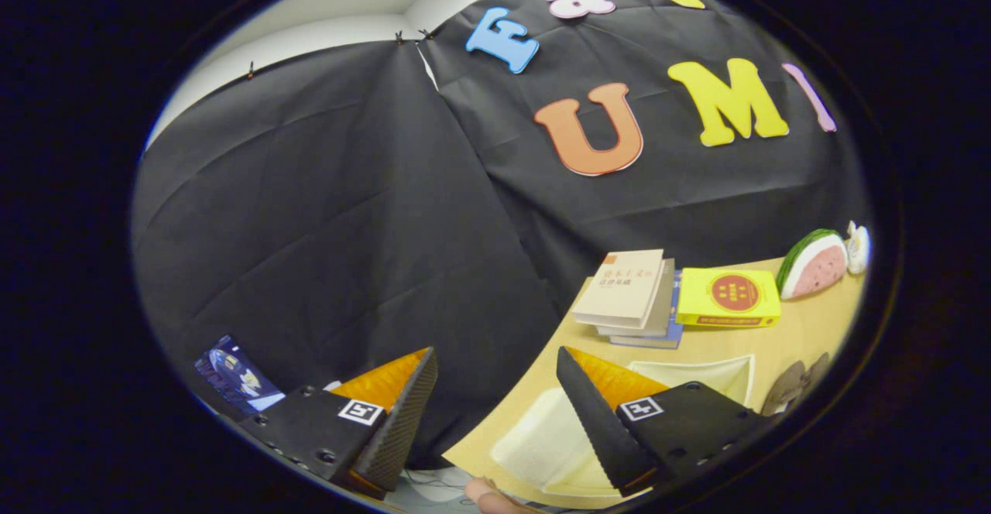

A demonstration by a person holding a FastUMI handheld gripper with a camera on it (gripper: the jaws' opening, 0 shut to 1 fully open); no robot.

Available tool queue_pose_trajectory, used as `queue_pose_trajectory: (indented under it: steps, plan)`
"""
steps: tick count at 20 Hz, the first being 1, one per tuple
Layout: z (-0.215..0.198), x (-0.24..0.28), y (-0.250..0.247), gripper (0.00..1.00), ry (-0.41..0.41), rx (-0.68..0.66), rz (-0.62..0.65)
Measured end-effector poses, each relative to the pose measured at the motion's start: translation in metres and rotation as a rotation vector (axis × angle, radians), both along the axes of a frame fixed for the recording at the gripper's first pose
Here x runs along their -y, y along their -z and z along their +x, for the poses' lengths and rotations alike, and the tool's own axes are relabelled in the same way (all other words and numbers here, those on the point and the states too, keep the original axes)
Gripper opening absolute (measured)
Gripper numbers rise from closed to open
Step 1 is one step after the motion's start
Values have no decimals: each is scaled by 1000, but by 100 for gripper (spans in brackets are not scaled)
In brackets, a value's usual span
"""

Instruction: Open the storage box then place both shoes into the box .Put the left shoe in first, then the right shoe, with the right side of both shoes facing outward in a uniform manner.

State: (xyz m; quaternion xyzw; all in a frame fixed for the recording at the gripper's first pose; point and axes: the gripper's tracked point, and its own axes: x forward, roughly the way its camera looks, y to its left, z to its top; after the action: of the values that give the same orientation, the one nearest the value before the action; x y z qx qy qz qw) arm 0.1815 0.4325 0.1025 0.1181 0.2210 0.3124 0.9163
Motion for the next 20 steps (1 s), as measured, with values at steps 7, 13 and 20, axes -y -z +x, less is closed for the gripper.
queue_pose_trajectory:
  steps: [7,13,20]
  plan:
    - [13,128,31,95,168,70,-115]
    - [31,257,76,95,308,64,-221]
    - [33,360,166,94,383,-67,-332]
